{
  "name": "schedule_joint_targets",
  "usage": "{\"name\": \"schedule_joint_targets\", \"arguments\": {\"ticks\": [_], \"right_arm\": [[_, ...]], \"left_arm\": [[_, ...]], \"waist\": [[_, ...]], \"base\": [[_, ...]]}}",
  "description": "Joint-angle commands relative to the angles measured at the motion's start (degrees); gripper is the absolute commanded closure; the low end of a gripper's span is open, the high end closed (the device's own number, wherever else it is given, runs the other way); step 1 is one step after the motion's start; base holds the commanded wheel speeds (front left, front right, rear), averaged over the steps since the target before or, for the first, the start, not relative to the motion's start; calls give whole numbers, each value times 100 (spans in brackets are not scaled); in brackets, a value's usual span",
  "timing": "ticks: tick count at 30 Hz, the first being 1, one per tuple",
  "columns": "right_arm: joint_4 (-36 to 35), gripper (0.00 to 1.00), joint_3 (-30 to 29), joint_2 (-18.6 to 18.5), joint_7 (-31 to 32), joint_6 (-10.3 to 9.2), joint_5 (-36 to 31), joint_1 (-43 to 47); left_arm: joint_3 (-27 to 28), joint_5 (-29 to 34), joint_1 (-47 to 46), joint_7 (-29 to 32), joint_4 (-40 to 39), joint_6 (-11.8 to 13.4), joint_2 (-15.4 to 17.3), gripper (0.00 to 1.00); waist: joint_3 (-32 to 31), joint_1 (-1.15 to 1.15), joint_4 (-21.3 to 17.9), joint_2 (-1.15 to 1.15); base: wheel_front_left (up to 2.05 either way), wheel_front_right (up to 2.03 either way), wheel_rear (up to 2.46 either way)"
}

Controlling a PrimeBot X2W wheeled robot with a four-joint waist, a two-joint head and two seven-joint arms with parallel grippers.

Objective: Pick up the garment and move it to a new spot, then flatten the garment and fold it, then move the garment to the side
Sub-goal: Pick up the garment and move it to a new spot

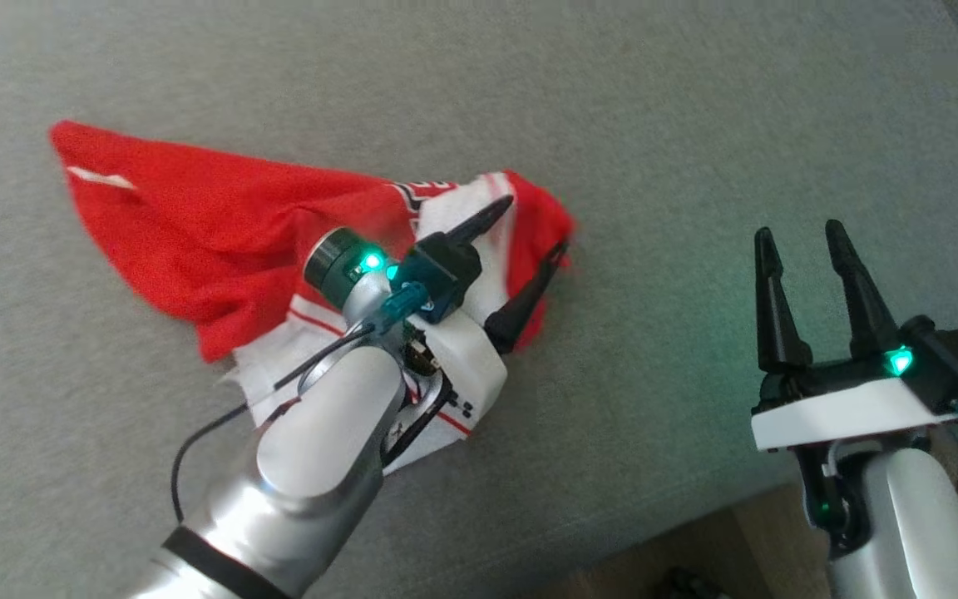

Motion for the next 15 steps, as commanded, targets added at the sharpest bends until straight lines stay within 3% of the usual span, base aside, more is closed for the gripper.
{"name": "schedule_joint_targets", "arguments": {"ticks": [1,8,15], "right_arm": [[-172,0,47,-23,15,-5,-99,-86],[-264,0,-54,-23,211,-5,-300,33],[-390,0,-120,-23,422,-5,-440,172]], "left_arm": [[164,-95,-21,-185,-364,139,-12,0],[705,-343,488,-401,-1017,639,186,0],[1727,-611,1262,-447,-1671,1312,681,0]], "waist": [[-292,0,321,0],[-720,0,908,0],[-1024,0,1528,0]], "base": [[0,0,0],[0,0,0],[0,0,0]]}}
